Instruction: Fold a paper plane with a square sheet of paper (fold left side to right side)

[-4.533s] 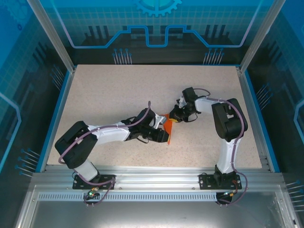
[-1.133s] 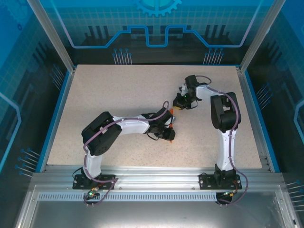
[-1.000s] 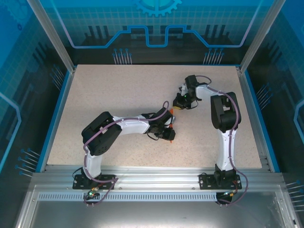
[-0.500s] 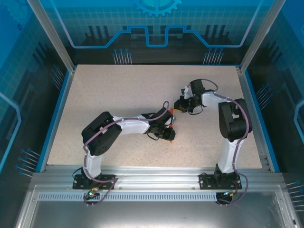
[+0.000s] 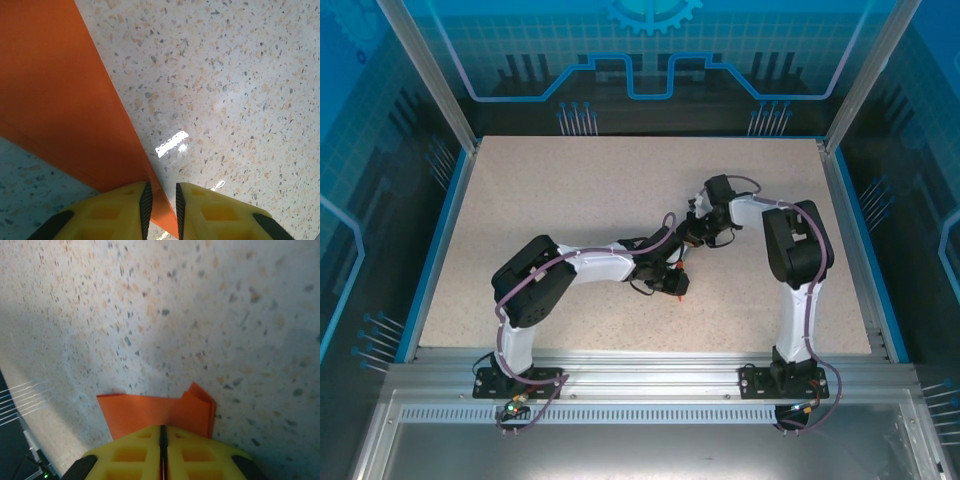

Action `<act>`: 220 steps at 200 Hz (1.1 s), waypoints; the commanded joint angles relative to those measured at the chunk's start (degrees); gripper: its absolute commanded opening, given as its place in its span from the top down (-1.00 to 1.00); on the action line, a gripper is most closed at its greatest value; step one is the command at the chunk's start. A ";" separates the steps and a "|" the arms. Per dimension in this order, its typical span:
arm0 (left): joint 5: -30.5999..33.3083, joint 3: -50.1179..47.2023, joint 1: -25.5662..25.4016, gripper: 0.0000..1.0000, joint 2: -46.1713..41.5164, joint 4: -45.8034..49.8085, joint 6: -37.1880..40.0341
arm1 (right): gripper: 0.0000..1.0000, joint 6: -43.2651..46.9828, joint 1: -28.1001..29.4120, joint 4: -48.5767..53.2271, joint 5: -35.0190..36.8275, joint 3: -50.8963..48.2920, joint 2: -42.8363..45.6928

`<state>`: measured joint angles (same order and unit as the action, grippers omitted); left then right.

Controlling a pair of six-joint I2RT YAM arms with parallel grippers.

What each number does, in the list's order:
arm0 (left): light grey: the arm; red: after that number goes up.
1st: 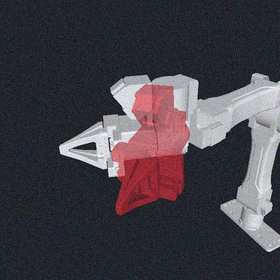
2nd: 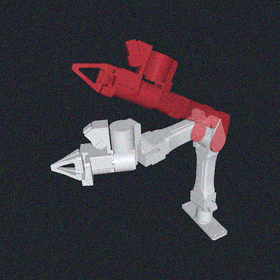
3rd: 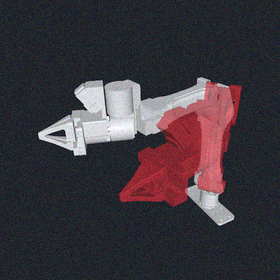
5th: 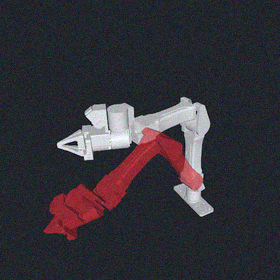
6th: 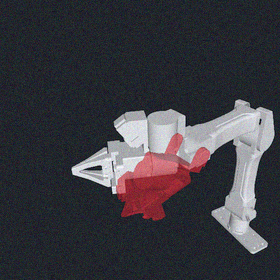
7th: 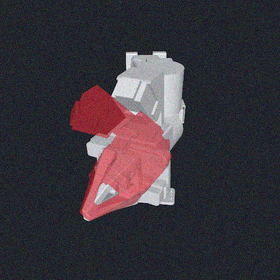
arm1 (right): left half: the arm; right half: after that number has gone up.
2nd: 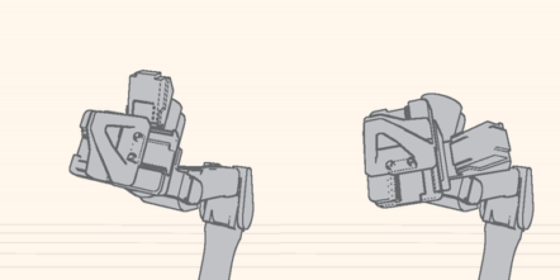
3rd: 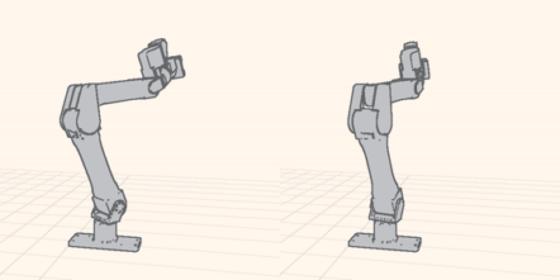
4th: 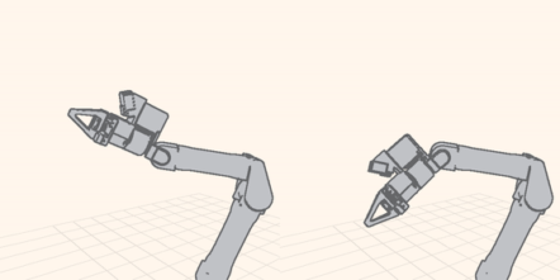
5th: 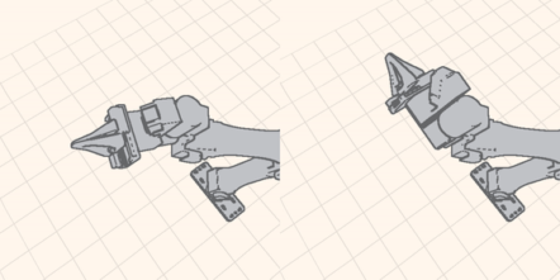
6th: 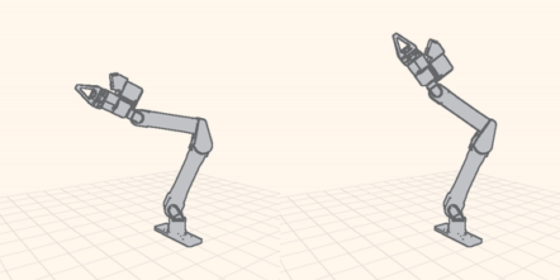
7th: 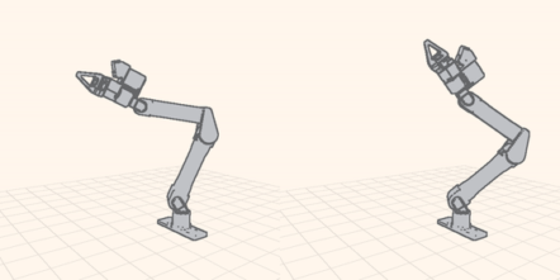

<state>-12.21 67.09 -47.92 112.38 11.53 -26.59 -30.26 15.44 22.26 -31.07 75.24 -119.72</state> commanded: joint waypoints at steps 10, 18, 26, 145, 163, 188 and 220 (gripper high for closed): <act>-0.99 -2.31 -1.65 0.48 2.14 7.04 1.23 | 0.80 3.28 -0.37 2.36 8.04 4.30 -2.67; -0.91 -2.37 -1.65 0.48 2.14 6.97 1.24 | 0.80 3.54 -0.63 2.26 8.54 5.15 -2.92; -0.94 -2.40 -1.65 0.48 2.06 7.02 1.26 | 0.80 3.72 -1.00 2.06 8.28 5.80 -3.01; -8.71 -6.38 3.03 -0.03 -19.28 -1.89 -4.30 | 0.39 4.48 -4.03 2.84 5.01 -1.29 17.10; -9.42 -5.87 5.58 -0.07 -19.71 -2.80 -5.26 | 0.39 4.51 -4.64 3.76 5.67 -3.64 20.74; -13.80 -3.72 8.66 -0.01 -15.87 -5.21 -6.40 | 0.44 3.70 -4.88 5.29 6.86 -7.17 24.44; -18.36 0.33 7.83 0.04 -10.61 -7.78 -6.52 | 0.48 1.92 -6.98 6.13 8.74 -12.72 27.91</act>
<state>-24.38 63.70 -39.03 98.10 6.44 -31.88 -26.96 10.79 25.34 -24.38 66.00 -94.24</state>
